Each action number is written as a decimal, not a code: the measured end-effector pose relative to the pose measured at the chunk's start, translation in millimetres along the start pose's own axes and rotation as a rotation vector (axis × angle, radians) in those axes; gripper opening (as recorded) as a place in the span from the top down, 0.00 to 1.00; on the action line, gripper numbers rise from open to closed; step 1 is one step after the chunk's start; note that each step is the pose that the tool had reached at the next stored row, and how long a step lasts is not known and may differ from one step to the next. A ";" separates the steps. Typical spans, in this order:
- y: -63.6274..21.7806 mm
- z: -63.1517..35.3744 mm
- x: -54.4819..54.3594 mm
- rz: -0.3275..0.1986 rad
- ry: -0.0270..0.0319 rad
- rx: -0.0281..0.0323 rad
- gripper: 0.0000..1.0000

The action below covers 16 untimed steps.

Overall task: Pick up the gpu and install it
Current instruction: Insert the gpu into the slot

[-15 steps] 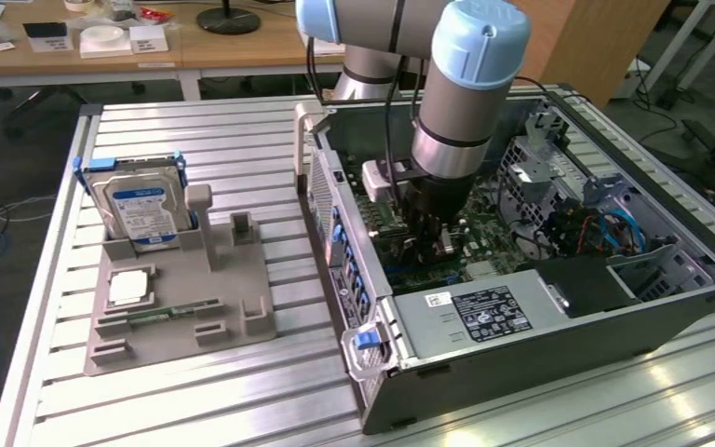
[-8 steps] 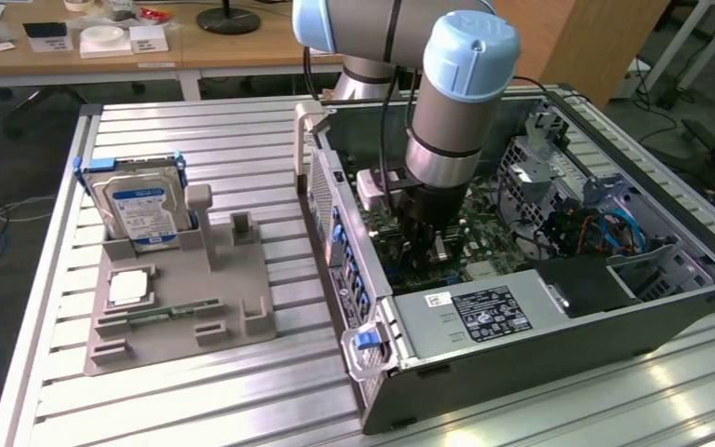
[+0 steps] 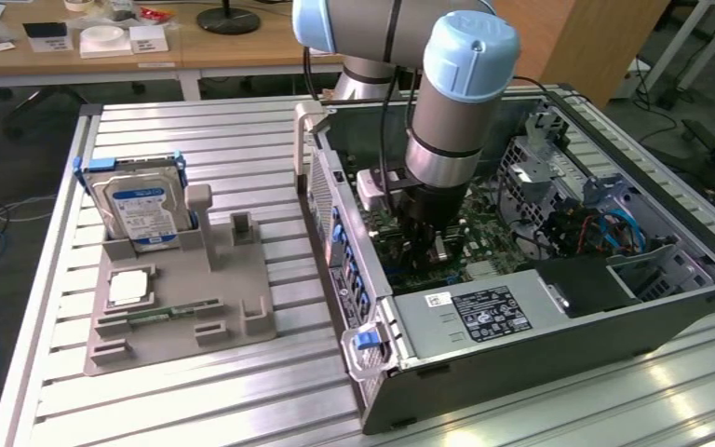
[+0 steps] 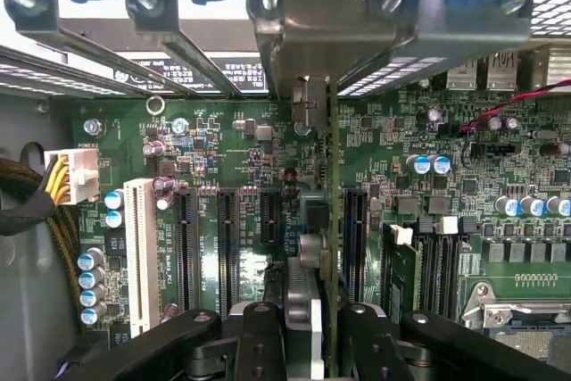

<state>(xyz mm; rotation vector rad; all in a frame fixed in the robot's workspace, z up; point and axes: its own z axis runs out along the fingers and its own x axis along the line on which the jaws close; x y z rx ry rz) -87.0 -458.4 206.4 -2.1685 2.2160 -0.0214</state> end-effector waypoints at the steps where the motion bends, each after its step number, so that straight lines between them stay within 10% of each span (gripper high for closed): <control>1: 0.0 0.5 -0.3 0.000 -0.0026 0.0012 0.71; 16: -1.8 -46.5 -1.0 0.000 -0.0005 0.0078 0.65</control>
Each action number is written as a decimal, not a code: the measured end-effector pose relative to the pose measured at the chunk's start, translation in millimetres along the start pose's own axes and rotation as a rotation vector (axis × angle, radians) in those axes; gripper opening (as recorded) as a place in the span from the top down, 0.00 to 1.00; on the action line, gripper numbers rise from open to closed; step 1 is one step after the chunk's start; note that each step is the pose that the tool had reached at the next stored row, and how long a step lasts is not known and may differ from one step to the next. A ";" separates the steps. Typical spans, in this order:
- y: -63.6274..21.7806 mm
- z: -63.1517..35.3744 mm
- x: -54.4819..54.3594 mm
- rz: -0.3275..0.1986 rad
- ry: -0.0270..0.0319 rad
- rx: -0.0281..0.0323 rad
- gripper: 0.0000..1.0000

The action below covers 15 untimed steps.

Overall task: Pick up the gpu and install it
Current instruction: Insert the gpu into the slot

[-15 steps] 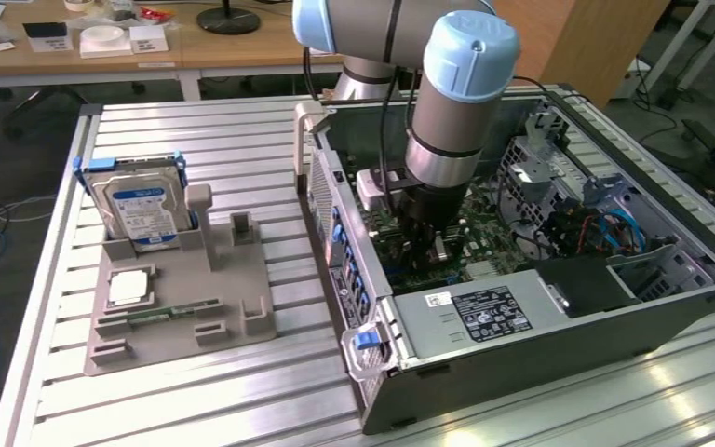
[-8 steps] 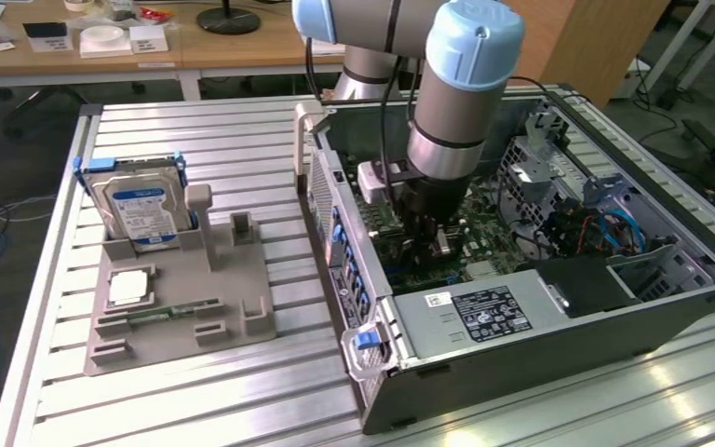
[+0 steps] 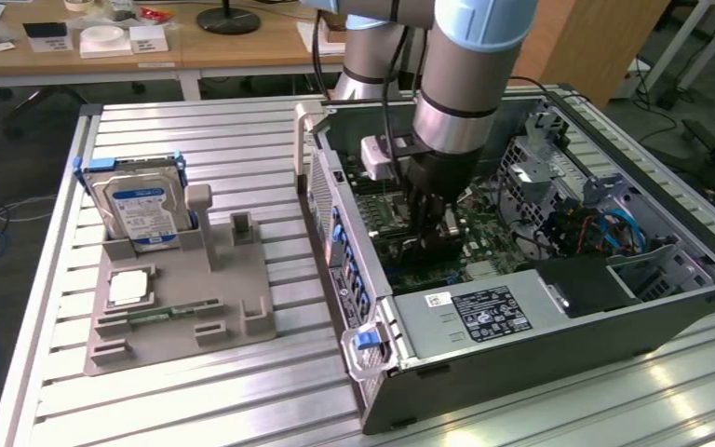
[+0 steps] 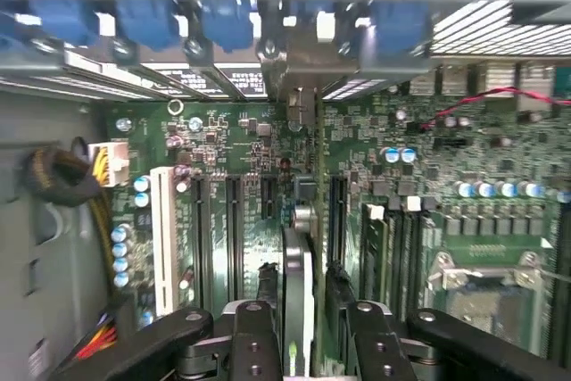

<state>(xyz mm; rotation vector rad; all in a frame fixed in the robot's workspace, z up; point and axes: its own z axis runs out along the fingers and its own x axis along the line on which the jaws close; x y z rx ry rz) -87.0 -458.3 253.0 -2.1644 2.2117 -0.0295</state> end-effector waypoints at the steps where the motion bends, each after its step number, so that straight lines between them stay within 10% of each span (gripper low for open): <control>1: -0.2 -4.5 -0.1 0.000 0.0000 0.0005 0.65; 8: -0.8 -18.6 -0.4 0.000 -0.0001 0.0039 0.66; 15: -0.8 -18.7 -0.4 0.000 -0.0001 0.0039 0.89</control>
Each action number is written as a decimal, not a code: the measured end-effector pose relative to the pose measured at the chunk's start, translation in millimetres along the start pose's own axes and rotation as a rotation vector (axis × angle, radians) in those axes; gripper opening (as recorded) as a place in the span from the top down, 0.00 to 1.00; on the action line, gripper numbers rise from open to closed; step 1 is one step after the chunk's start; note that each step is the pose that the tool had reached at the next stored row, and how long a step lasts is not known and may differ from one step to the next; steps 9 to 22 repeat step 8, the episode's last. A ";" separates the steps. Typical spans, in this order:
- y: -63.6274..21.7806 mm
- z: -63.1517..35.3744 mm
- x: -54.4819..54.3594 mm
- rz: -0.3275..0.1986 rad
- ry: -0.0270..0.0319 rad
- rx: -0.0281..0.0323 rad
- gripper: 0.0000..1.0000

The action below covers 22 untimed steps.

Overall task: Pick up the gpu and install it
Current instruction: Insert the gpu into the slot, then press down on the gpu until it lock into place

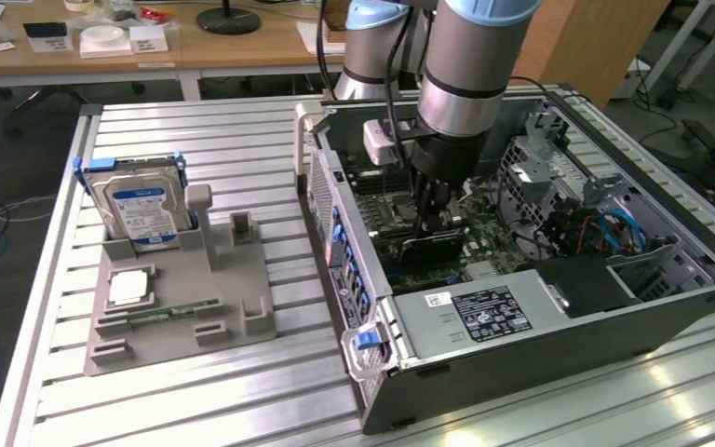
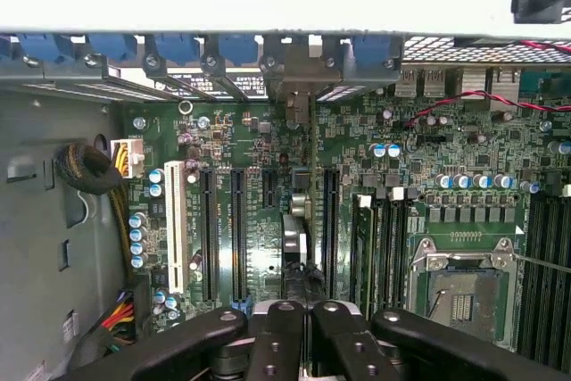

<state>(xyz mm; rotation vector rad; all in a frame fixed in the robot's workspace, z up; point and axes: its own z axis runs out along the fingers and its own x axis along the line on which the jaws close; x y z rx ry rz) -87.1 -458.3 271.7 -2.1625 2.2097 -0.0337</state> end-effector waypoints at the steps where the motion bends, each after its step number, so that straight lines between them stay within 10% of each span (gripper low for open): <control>1: 0.0 0.0 0.0 0.000 0.0000 0.0000 0.89; 22: 0.0 0.0 0.0 0.000 0.0000 0.0000 0.89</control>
